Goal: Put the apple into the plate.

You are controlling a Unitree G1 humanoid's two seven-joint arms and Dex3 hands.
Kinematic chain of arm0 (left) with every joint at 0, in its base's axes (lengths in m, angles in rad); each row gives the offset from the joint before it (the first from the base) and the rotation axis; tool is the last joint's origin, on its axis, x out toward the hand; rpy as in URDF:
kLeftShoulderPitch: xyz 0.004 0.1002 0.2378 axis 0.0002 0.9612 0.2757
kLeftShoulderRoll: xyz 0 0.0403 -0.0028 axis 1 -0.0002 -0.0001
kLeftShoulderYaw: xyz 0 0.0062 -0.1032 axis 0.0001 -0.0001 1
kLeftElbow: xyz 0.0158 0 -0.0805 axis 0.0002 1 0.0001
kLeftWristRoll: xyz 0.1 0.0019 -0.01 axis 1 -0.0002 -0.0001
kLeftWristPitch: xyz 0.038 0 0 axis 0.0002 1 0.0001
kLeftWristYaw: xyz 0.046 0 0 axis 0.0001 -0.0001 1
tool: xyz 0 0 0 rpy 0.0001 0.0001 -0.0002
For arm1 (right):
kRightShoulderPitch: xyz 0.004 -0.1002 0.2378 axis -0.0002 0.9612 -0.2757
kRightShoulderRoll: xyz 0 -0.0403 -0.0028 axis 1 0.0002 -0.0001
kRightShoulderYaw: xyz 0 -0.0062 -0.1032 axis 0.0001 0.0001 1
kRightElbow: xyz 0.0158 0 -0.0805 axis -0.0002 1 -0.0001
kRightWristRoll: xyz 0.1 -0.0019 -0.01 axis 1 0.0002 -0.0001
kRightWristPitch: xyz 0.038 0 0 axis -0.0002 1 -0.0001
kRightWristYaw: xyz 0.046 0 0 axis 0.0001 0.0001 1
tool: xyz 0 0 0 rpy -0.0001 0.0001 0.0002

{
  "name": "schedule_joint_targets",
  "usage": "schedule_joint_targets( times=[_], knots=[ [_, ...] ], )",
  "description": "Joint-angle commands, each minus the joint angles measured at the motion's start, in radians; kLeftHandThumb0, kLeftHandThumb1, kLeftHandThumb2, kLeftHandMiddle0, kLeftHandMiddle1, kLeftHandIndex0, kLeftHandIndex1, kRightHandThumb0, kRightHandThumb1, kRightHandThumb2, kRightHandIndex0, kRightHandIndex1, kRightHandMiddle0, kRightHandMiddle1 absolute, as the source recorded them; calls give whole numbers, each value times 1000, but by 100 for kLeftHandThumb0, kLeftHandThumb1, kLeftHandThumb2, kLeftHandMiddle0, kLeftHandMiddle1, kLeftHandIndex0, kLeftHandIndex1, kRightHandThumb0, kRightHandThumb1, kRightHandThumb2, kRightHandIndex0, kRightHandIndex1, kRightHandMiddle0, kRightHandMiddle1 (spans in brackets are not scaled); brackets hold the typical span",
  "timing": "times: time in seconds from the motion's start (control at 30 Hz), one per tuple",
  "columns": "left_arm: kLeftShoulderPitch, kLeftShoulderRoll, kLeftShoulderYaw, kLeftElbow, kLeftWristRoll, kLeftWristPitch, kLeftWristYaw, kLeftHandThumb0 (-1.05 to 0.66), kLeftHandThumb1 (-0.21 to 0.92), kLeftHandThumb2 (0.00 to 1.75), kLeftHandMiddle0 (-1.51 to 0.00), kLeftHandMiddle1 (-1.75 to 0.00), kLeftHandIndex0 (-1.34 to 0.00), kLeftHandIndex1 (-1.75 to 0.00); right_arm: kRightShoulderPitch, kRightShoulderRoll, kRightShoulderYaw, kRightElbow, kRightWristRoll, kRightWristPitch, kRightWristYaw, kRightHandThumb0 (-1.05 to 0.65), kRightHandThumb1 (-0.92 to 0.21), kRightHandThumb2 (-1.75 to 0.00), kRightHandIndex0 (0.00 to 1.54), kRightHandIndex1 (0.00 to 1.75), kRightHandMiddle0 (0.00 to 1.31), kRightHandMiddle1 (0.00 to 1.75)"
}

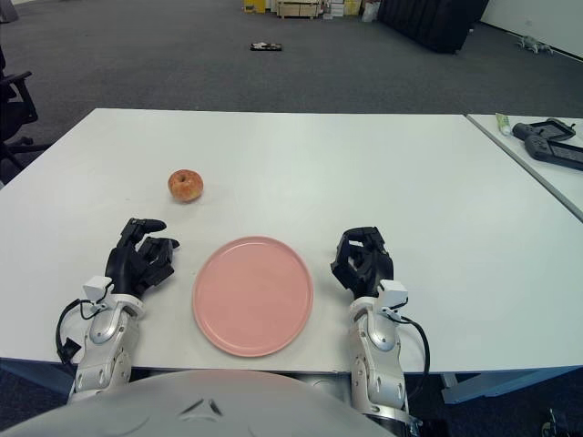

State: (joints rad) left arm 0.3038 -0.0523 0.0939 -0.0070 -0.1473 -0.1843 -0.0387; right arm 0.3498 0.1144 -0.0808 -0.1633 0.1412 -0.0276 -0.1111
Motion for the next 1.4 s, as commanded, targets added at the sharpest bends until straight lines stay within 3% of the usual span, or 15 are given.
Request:
schedule_joint_targets(
  times=[0.0, 0.93, 1.13, 1.27, 1.37],
  knots=[
    [0, -1, 1, 14, -1, 15, 0, 0, 53, 100, -47, -155, -36, -175, 5, 15, 1, 13, 1, 16, -5, -40, -58, -100, 74, 175, 41, 175],
    [-2, 7, 0, 16, 3, 10, -4, 0, 54, 100, -46, -156, -34, -175, 10, 20, 7, 10, 8, 16, -2, -40, -59, -97, 75, 175, 40, 175],
    [-14, 16, -15, 20, 178, -49, 112, 0, 53, 100, -53, -151, -32, -175, 8, 25, 6, 12, 12, 15, -5, -40, -59, -97, 76, 175, 40, 175],
    [-27, 44, -39, 29, 383, -88, 244, -1, 52, 101, -56, -151, -30, -175, 6, 21, 6, 21, 14, 7, 3, -40, -59, -98, 76, 175, 40, 175],
    [-33, 74, -57, 26, 481, -87, 285, -1, 57, 93, -55, -147, -28, -175, 6, 18, 8, 26, 12, 2, 6, -40, -59, -98, 76, 175, 40, 175]
  ],
)
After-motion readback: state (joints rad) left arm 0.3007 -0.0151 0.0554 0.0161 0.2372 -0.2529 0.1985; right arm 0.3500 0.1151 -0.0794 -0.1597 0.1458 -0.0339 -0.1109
